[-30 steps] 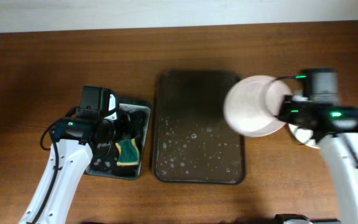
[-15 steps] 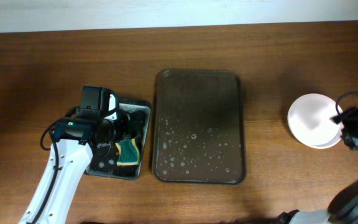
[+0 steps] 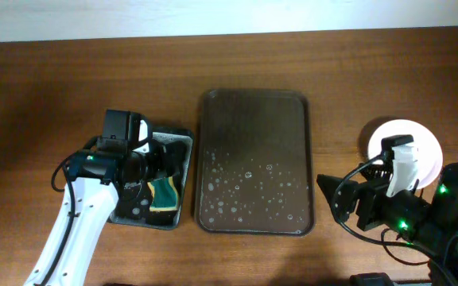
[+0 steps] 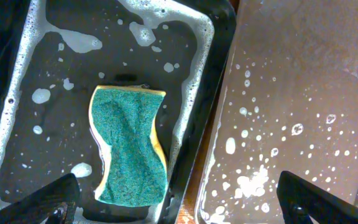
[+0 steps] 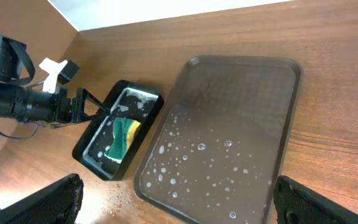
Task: Clean dirty plates on tray and stack at the side
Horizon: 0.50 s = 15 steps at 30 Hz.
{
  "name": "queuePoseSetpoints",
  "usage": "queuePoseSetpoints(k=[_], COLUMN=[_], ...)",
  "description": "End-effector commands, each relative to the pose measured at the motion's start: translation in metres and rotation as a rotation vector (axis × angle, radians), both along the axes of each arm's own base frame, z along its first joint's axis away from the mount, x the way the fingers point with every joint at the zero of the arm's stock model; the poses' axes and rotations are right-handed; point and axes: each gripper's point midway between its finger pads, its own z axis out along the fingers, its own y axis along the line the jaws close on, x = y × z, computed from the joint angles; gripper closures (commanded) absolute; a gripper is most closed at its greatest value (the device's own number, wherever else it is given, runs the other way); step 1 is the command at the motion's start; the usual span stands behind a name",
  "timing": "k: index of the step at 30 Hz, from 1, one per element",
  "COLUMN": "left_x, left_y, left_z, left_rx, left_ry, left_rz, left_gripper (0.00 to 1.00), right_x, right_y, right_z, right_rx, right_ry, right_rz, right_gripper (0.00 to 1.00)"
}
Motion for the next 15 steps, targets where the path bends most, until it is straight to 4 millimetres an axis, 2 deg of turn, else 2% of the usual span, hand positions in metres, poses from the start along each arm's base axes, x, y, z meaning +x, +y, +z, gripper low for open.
queuePoseSetpoints(k=[1,4,6,8,9,11,13,14,15], left_x=[0.003,0.003,0.003,0.003,0.003,0.003,0.003,0.003,0.003], left_y=[-0.001,-0.001,-0.001,-0.001,-0.001,-0.001,-0.001,-0.001,-0.001], left_z=[0.008,0.008,0.008,0.008,0.008,0.008,0.008,0.008,0.008], left_rx=[-0.006,-0.006,-0.006,-0.006,-0.006,-0.006,-0.006,-0.006,-0.006], left_ry=[-0.023,-0.023,-0.023,-0.023,-0.023,-0.023,-0.023,-0.023,-0.023], left_rz=[-0.008,-0.008,-0.008,-0.008,-0.008,-0.008,-0.008,-0.008,-0.008], left_gripper=[0.00,0.00,0.00,0.00,0.00,0.00,0.00,0.00,0.00], right_x=[0.001,-0.008,-0.015,-0.015,-0.016,-0.011,-0.003,0.002,0.006], right_y=[-0.004,0.007,-0.004,-0.021,-0.021,-0.021,-0.019,-0.018,-0.017], right_z=[-0.005,0.004,0.011,0.010,0.004,-0.036,-0.064,-0.090,-0.107], right_rx=[-0.036,-0.184,-0.270,-0.341,-0.378,-0.418,-0.409,-0.403,-0.391], right_ry=[0.003,-0.154,-0.240,-0.317,-0.349,-0.422,-0.485,-0.529,-0.572], right_rz=[-0.009,0.156,0.112,0.031,0.052,0.066,0.052,0.043,0.030], right_gripper=[0.01,0.01,0.01,0.01,0.01,0.01,0.01,0.01,0.01])
